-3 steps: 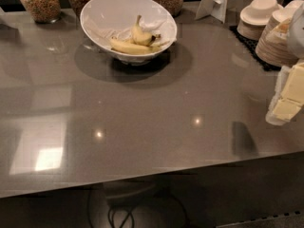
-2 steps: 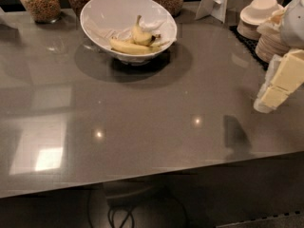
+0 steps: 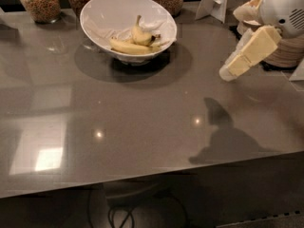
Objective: Pick banana from white bowl
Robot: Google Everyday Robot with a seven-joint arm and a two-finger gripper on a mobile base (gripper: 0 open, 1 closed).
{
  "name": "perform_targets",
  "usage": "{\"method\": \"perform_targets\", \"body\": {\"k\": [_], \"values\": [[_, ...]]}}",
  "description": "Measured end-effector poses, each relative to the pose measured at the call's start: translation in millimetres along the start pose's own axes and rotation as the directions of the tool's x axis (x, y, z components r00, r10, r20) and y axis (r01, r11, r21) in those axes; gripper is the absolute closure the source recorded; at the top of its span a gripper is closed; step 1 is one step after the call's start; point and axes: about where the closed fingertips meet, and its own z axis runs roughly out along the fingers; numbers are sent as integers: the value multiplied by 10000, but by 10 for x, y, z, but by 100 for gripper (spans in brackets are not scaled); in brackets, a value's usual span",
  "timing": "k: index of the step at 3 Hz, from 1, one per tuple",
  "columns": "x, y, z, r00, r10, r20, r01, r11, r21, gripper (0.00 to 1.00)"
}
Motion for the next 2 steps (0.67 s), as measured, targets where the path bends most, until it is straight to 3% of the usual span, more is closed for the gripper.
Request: {"method": "perform_targets", "body": {"k": [1,2], "values": [[-259,-131,179,9896,844,1167,-796,9958,-449,0],[-259,-131,179,9896,844,1167,-796,9958,-449,0]]}}
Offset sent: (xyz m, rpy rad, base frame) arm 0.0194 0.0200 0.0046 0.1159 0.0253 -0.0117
